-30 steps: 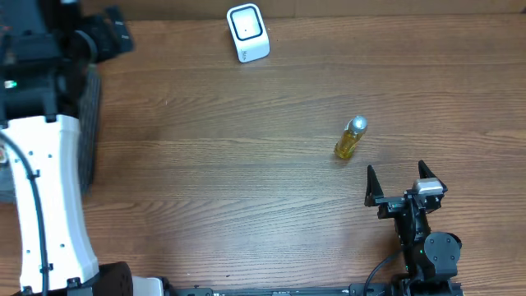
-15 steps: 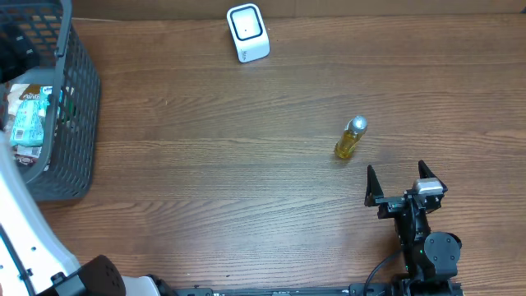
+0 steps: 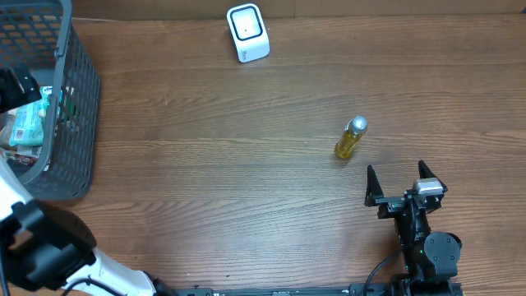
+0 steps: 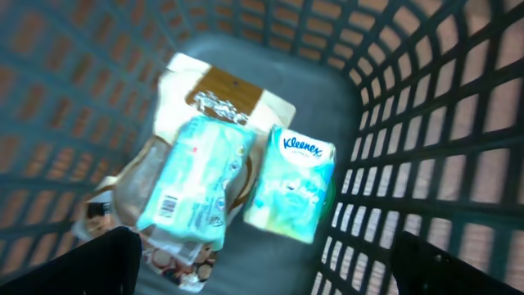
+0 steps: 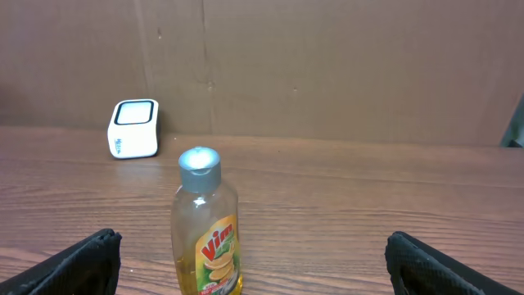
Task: Scan the item barcode
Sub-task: 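Grasp the Kleenex tissue pack in the basket with the left gripper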
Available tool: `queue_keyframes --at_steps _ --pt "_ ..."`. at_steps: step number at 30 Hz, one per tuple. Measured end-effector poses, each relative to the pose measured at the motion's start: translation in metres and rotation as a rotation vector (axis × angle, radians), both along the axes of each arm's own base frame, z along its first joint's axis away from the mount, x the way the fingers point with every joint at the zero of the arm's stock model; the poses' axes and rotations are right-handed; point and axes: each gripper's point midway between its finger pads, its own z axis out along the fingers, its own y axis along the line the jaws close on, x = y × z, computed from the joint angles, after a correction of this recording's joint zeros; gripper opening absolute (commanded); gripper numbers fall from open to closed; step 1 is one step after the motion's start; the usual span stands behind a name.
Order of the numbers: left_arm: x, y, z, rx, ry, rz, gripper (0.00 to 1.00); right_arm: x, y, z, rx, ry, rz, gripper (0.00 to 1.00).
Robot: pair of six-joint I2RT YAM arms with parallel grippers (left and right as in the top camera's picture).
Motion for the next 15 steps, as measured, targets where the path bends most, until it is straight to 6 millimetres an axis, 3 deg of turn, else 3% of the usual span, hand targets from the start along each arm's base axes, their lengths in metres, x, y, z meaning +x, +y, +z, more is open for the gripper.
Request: queue_keyframes --at_steps 15 --pt "0.026 -0.007 -0.079 -0.107 0.075 -0.184 0.99 0.0 0.0 0.0 0.0 0.0 0.0 1.0"
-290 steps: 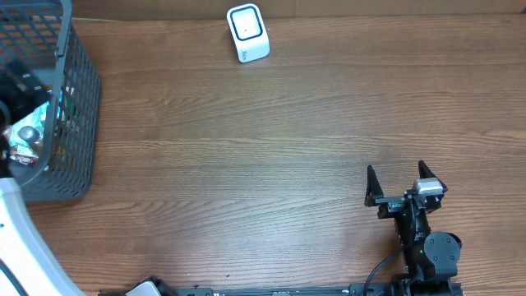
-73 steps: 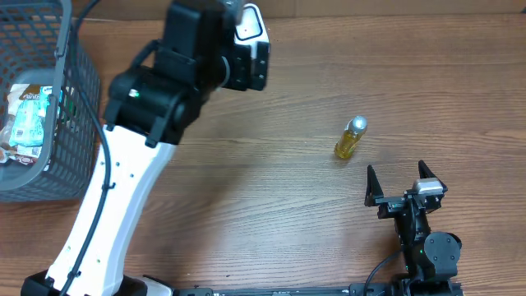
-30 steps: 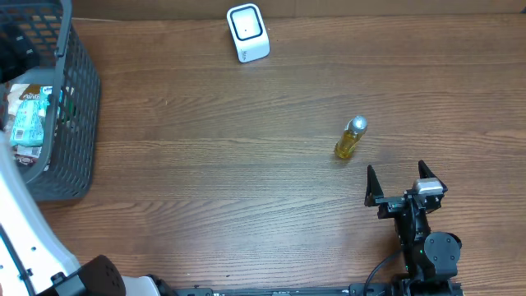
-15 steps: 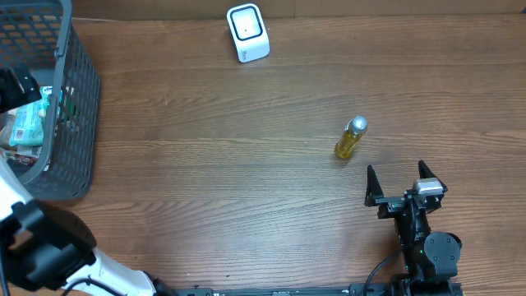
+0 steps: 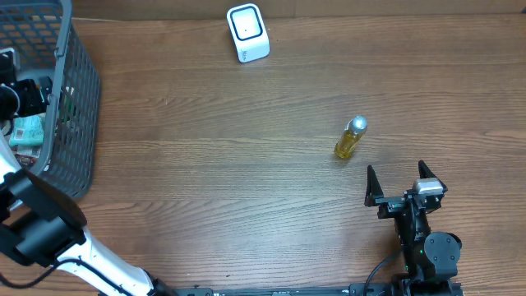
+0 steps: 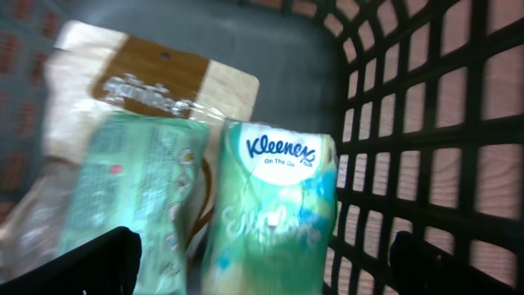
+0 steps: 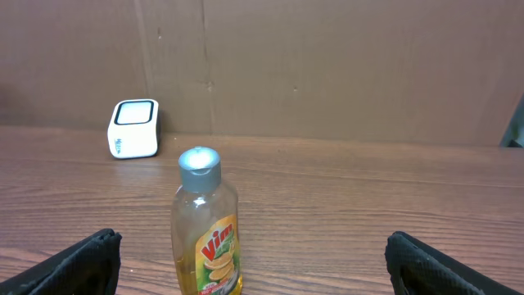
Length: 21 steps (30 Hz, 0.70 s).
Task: Scan the item barcode
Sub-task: 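Grasp the Kleenex tissue pack in the basket with the left gripper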
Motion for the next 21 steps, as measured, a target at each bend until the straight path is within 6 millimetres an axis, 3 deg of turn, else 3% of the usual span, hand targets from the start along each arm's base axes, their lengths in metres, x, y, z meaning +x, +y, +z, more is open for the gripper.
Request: queue_keyframes --at_steps 8,21 --pt "0.006 -0.002 -0.042 -0.056 0.048 -0.046 1.0 0.0 0.0 0.0 0.0 0.0 0.0 1.0" --pt "0.008 -0.007 -0.048 -0.08 0.041 -0.072 1.0 0.0 0.0 0.0 0.0 0.0 0.0 1.0"
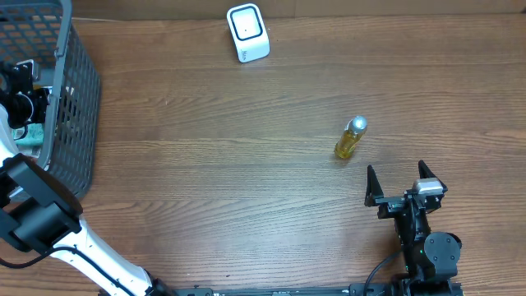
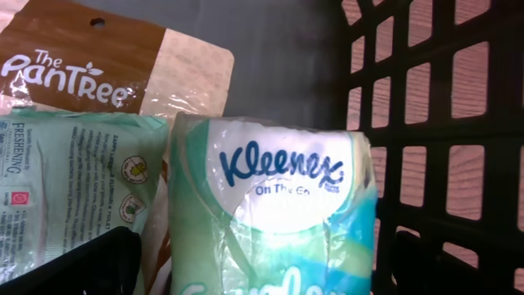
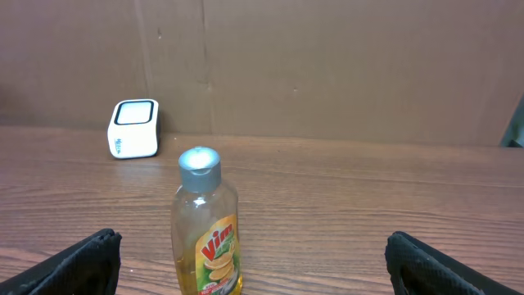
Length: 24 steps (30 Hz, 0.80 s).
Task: Scan the item barcode
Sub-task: 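Grasp the Kleenex tissue pack in the basket with the left gripper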
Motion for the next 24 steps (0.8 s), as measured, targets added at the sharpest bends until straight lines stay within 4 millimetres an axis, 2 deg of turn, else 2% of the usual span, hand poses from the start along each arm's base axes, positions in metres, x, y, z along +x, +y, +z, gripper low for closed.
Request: queue_keyframes --at_steps 10,13,19,22,24 --pt "-0.002 -0.003 -0.012 -0.012 0.006 -0.002 1.0 0.0 0.0 0.0 0.0 0.0 0.0 1.0" --pt "-0.004 -0.005 -0.018 -0.02 0.016 -0.002 0.89 0.0 0.0 0.0 0.001 0.0 0.0 1.0" --pt "-0.003 -0.003 -0.018 -0.009 0.008 -0.008 0.84 0.0 0.0 0.0 0.0 0.0 0.0 1.0" --pt "-0.003 -0.003 -0.018 -0.006 0.009 -0.008 0.73 0.0 0.0 0.0 0.0 0.0 0.0 1.0" --pt "-0.003 -0.002 -0.018 -0.001 0.009 -0.015 0.72 0.0 0.0 0.0 0.0 0.0 0.0 1.0"
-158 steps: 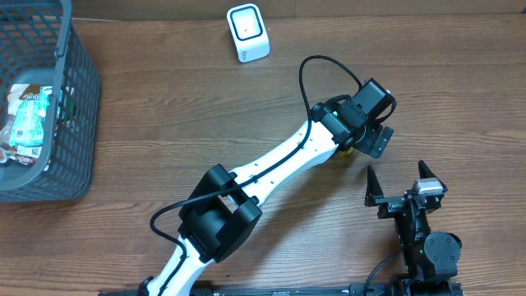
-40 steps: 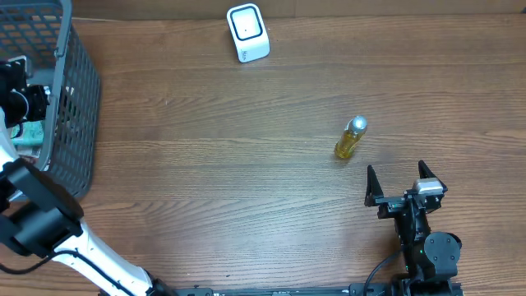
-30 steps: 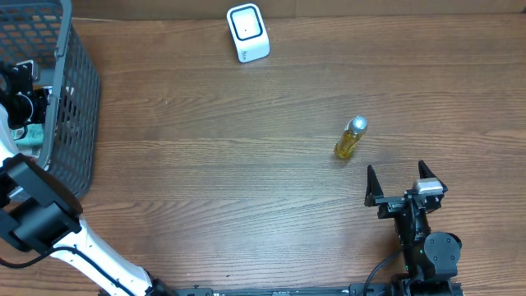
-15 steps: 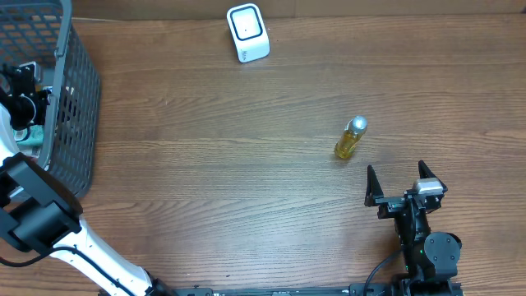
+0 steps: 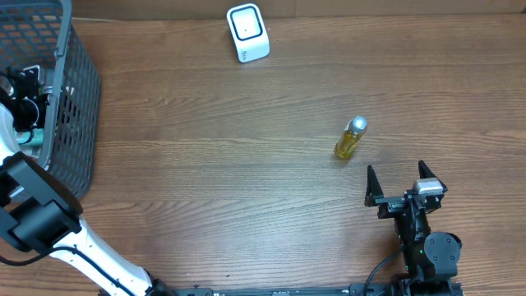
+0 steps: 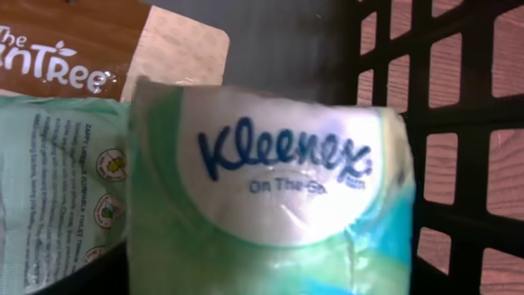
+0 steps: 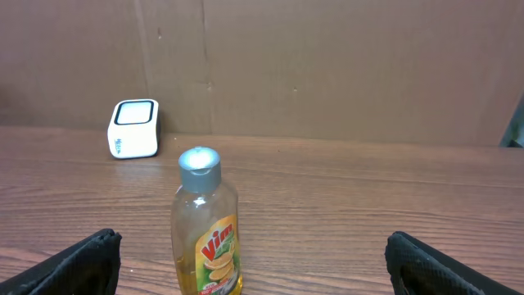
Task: Scan the item barcode
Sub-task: 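Grasp the Kleenex tissue pack in the basket with the left gripper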
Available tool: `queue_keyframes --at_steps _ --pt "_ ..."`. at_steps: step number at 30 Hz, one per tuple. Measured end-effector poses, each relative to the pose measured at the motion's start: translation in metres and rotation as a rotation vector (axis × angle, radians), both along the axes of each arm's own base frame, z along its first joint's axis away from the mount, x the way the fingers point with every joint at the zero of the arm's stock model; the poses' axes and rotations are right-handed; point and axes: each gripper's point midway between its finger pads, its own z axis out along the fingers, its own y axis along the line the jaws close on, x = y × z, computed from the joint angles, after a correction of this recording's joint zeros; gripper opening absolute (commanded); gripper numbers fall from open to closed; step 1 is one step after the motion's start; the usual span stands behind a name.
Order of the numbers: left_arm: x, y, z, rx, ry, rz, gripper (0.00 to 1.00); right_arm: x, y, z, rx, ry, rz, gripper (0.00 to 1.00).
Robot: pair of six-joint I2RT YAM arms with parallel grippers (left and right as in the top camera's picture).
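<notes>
A green and white Kleenex tissue pack (image 6: 278,164) lies in the grey basket (image 5: 78,107) and fills the left wrist view. My left gripper (image 6: 262,283) is down inside the basket, open, one finger on each side of the pack; only the fingertips (image 6: 430,279) show, at the bottom corners. The white barcode scanner (image 5: 247,33) stands at the table's far edge. My right gripper (image 5: 401,191) rests open at the near right, with nothing between its fingers.
A pale green wipes pack (image 6: 57,197) and a brown Pantree pouch (image 6: 74,57) lie beside the tissue pack. The basket wall (image 6: 458,123) is close on the right. A yellow Vim bottle (image 7: 205,229) stands upright just ahead of the right gripper.
My left gripper has come lower and closer to the Kleenex pack, which now spans the whole gap between the open fingers. The right arm, the bottle and the scanner have not moved.
My left gripper was open high above the basket's contents, with the wipes, the pouch and the Kleenex pack all in view. At each later moment it was lower and nearer the Kleenex pack, and now the pack sits between its fingers. The right arm stayed still.
</notes>
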Motion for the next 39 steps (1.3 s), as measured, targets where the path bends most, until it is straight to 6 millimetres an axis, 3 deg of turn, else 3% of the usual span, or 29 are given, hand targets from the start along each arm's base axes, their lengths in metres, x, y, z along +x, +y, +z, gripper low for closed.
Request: queue_keyframes --at_steps 8,11,20,31,35,39 --pt "-0.001 0.002 -0.001 0.01 0.007 0.004 0.63 0.0 0.0 0.0 0.0 0.0 0.0 1.0" --pt "-0.001 0.002 -0.001 0.009 0.009 0.01 0.73 0.0 0.0 0.0 0.0 0.0 0.0 1.0" --pt "0.0 0.001 -0.001 0.01 0.014 0.023 0.83 0.0 0.0 0.0 0.001 0.0 0.0 1.0" --pt "0.003 0.0 -0.008 0.037 0.024 0.02 0.76 0.0 0.0 0.0 0.0 0.0 0.0 1.0" --pt "0.004 0.0 -0.01 0.045 0.023 0.019 0.65 0.0 0.0 0.0 0.0 0.0 0.0 1.0" --pt "0.006 0.002 -0.009 0.049 0.012 0.03 0.65 0.0 0.0 0.0 0.0 0.0 0.0 1.0"
